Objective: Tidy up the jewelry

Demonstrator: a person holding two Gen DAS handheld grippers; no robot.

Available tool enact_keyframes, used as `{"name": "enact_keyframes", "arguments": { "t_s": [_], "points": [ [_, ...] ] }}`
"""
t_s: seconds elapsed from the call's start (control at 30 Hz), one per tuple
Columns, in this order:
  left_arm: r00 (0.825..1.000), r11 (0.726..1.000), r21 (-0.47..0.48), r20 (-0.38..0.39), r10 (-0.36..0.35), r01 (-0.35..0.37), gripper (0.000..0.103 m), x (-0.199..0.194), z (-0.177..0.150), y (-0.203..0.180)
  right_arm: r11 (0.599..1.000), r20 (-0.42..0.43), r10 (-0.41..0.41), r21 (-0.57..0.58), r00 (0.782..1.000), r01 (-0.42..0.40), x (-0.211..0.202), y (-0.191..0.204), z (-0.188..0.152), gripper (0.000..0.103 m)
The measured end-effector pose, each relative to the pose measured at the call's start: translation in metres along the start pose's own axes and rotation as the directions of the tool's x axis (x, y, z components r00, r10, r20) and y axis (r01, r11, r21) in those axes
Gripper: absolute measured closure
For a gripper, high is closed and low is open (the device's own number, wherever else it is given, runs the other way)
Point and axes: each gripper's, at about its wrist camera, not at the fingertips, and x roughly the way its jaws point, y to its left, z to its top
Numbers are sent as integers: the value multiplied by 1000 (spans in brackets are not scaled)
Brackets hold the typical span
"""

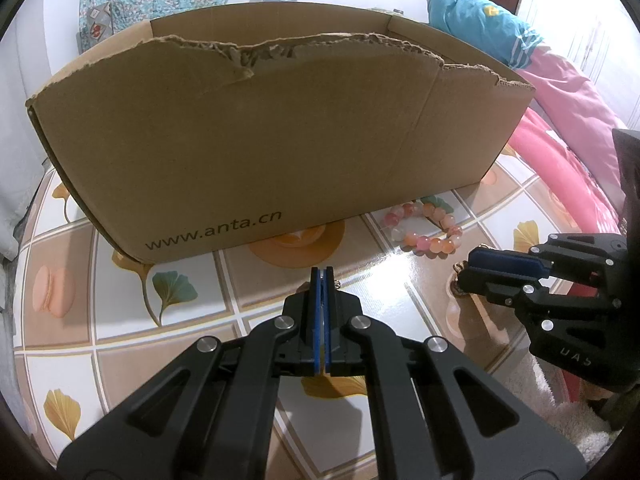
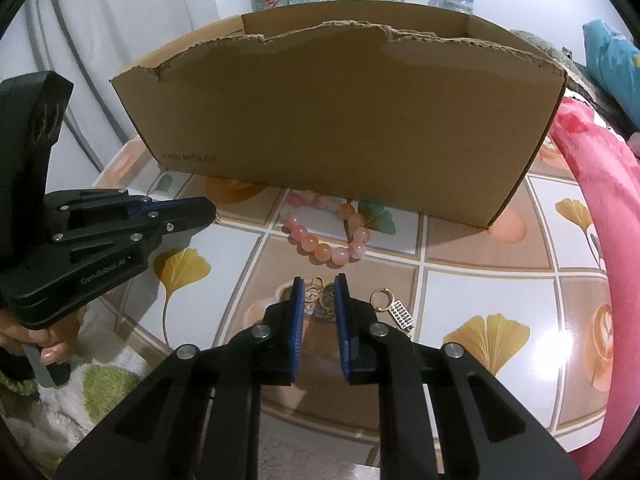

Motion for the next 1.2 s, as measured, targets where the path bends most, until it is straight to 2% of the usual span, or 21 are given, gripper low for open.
{"name": "enact_keyframes", "arguments": {
  "t_s": [0.27,0.57,0.73,0.87,0.97,1.07,1.13,1.2],
  "points": [
    [1000,1000,0,7,-6,6,103,-6,0,-1,1000,29,21,8,999,-21,-21,-13,-2,88],
    [992,996,-39,99,-80,84,103,-62,12,2,1000,126,23,8,992,-24,-60,-10,9,88],
    [976,991,-29,174,-127,134,103,-102,30,-1,998,215,53,22,975,-59,-96,-12,27,88],
    [951,985,7,258,-168,172,103,-137,55,-4,995,290,88,17,953,-97,-114,-14,54,88],
    [937,985,33,303,-174,172,103,-150,78,-2,990,329,126,15,936,-139,-121,-21,81,88],
    [945,988,38,286,-156,152,103,-140,103,4,986,302,156,11,940,-167,-111,-26,115,88],
    [959,989,32,245,-145,141,103,-125,119,9,983,250,175,16,952,-184,-96,-28,137,88],
    [979,993,20,165,-116,114,103,-98,135,18,978,184,196,29,963,-205,-77,-32,158,88]
  ]
}}
